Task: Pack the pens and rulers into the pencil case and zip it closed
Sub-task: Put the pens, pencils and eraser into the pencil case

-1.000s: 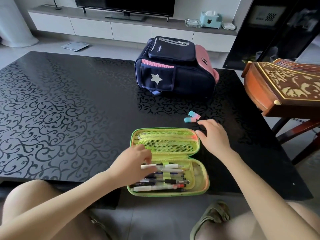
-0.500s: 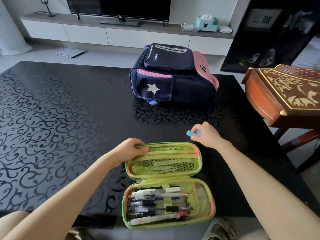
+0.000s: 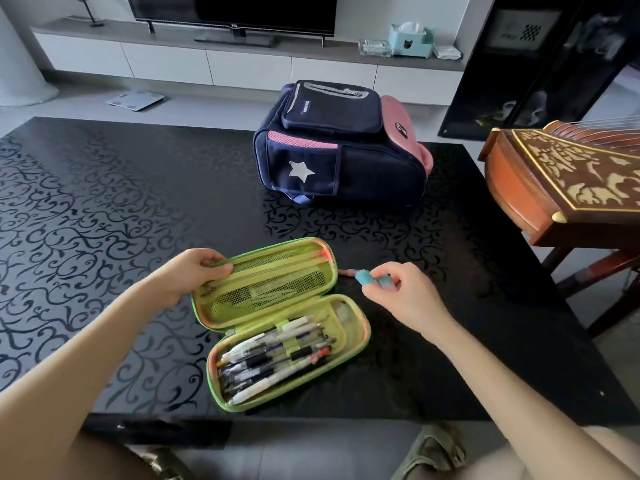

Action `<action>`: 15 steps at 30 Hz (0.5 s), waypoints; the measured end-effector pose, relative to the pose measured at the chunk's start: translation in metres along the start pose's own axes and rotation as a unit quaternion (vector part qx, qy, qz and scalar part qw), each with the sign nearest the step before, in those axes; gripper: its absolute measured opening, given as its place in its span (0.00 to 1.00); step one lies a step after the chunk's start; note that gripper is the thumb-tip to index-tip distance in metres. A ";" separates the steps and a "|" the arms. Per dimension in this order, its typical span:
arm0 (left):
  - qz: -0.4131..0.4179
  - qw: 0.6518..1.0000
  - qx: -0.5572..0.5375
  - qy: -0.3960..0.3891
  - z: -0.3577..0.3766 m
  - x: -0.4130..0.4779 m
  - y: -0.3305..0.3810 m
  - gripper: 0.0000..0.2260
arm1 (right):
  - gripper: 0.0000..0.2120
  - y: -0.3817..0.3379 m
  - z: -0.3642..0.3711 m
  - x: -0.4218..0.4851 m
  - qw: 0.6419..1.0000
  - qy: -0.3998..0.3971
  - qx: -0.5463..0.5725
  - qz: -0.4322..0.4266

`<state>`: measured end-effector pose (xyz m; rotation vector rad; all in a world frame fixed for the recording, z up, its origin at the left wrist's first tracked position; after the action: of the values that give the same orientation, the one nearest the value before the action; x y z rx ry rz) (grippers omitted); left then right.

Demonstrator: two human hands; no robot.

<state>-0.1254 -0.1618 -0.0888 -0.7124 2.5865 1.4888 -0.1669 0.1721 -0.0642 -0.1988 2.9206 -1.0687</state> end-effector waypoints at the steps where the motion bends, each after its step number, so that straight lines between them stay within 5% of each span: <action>1: -0.003 1.000 0.006 0.003 0.000 0.000 -0.001 0.02 | 0.11 -0.007 0.006 -0.007 1.000 0.004 -0.018 -0.007; 7: 0.007 0.998 0.032 0.056 0.004 -0.003 -0.009 0.08 | 0.12 -0.024 0.046 -0.039 0.982 0.048 -0.160 -0.086; 15: 0.033 0.994 0.055 0.092 0.006 -0.002 -0.003 0.10 | 0.10 -0.019 0.043 -0.043 0.992 0.041 -0.053 -0.109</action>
<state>-0.1228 -0.1576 -0.0937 -0.7939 2.8285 1.3437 -0.1193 0.1362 -0.0859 -0.4973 3.0896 -0.9669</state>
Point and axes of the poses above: each hand's wrist, its own x-axis towards the middle knuckle, its own z-axis out of the palm, y = z × x, the point moved 6 cm from there along x, towards the middle knuckle, and after that the axes turned 8 degrees about y, right-handed, at the moved point
